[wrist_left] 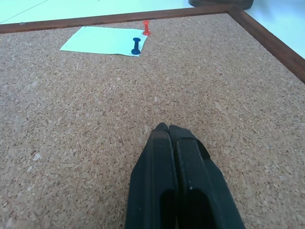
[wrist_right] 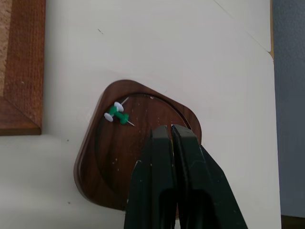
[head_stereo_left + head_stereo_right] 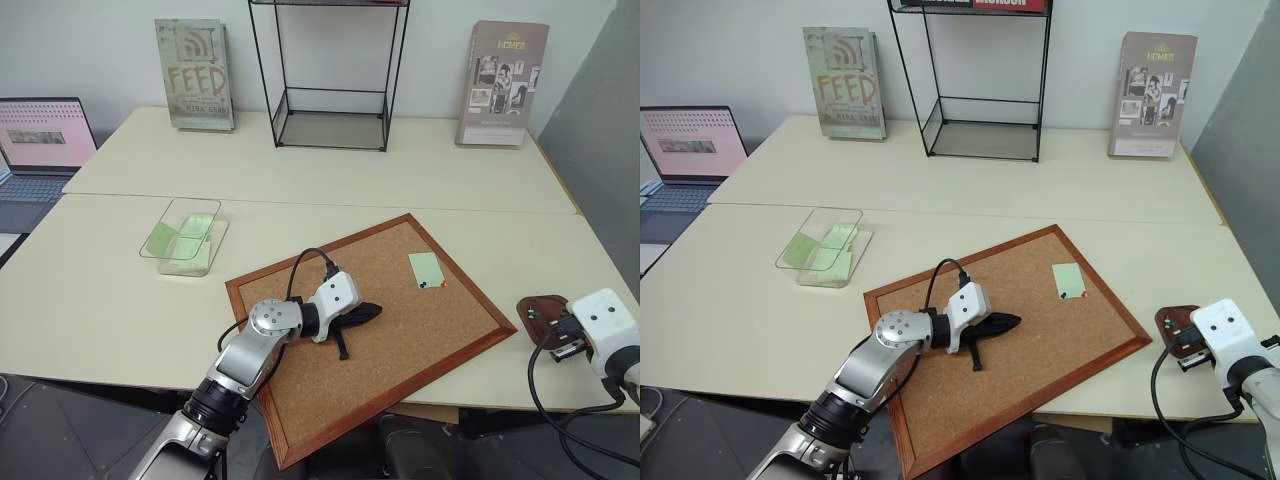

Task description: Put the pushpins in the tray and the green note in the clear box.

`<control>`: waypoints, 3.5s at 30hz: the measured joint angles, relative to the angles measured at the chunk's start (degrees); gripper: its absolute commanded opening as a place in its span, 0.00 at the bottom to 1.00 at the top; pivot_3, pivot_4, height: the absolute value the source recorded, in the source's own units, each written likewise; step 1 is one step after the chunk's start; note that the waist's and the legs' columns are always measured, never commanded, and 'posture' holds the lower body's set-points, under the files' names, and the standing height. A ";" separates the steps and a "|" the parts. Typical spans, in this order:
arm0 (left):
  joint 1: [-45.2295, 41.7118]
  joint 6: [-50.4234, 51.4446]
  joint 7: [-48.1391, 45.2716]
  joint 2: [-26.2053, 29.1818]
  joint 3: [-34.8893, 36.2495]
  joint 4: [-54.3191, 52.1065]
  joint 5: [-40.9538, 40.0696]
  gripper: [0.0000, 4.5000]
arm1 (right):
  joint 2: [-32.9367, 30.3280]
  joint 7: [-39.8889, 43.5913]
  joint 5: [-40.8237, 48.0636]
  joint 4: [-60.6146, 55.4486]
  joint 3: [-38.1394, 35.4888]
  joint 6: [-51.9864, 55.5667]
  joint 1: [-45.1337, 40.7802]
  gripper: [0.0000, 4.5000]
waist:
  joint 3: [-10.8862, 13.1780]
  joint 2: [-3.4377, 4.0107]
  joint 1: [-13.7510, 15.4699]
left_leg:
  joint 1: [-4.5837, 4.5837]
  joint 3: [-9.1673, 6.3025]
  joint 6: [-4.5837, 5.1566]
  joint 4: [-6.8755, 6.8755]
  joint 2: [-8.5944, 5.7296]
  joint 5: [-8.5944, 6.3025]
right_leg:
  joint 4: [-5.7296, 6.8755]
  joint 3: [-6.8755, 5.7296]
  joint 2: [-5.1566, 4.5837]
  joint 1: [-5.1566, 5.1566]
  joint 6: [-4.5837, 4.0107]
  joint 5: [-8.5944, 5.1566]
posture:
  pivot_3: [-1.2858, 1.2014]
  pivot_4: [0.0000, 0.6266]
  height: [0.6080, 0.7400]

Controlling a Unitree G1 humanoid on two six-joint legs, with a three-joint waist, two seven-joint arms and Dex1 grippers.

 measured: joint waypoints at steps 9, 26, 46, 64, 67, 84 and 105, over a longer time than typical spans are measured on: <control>0.02 0.03 -0.48 -0.03 0.00 -0.14 0.01 0.00 | 0.49 0.21 0.03 1.71 0.58 0.85 -0.54 0.38 | 0.00 0.00 0.03 | -0.03 0.00 0.00 -0.04 0.00 0.00 | -0.02 -0.01 0.00 -0.01 -0.01 -0.01 | 0.52 0.24 1.00; 0.11 0.27 -0.54 0.15 0.06 -0.47 0.07 0.00 | 7.21 2.59 10.95 -5.76 -0.27 2.39 -8.09 0.82 | 0.02 -0.04 -0.20 | -0.03 -0.06 -0.01 -0.05 0.04 0.00 | -0.03 -0.06 0.04 -0.02 -0.02 -0.01 | 0.52 0.24 1.00; 0.27 0.35 -0.69 0.10 0.09 -0.84 0.08 0.00 | 19.25 -7.28 6.19 10.09 18.77 -3.68 -21.47 0.63 | -0.01 -0.06 -0.20 | -0.09 -0.05 0.00 -0.10 0.01 0.00 | -0.05 -0.06 0.01 -0.07 -0.01 -0.01 | 0.52 0.24 1.00; 0.21 0.34 -0.83 0.15 0.13 -0.72 0.07 0.00 | 19.03 -6.70 5.08 9.94 21.96 -5.65 -19.80 0.01 | -0.01 -0.06 -0.22 | -0.07 -0.06 0.00 -0.10 0.02 0.00 | -0.04 -0.06 0.02 -0.06 -0.02 -0.01 | 0.52 0.24 1.00; 0.22 0.33 -0.91 0.15 0.13 -0.77 0.07 0.00 | 19.07 -6.91 5.06 9.39 21.93 -5.84 -19.23 0.01 | -0.01 -0.06 -0.20 | -0.09 -0.06 -0.01 -0.11 0.02 0.00 | -0.04 -0.06 0.01 -0.06 -0.02 -0.01 | 0.52 0.24 1.00; 0.34 0.34 -1.02 0.23 0.06 -0.87 0.08 0.00 | 22.90 -7.67 7.38 0.92 20.71 -8.96 -17.63 0.01 | -0.01 -0.06 -0.17 | -0.08 -0.06 -0.01 -0.09 0.02 0.00 | -0.05 -0.06 0.01 -0.06 -0.03 -0.02 | 0.52 0.24 1.00; -0.43 -0.31 -1.68 0.18 -0.06 0.55 0.11 0.00 | 9.40 -9.33 -1.76 -3.88 1.59 -1.47 1.96 0.01 | -0.05 0.01 0.07 | -0.10 0.00 -0.01 -0.09 0.10 -0.01 | -0.50 -0.05 -0.03 -0.04 -0.03 -0.03 | 0.52 0.24 1.00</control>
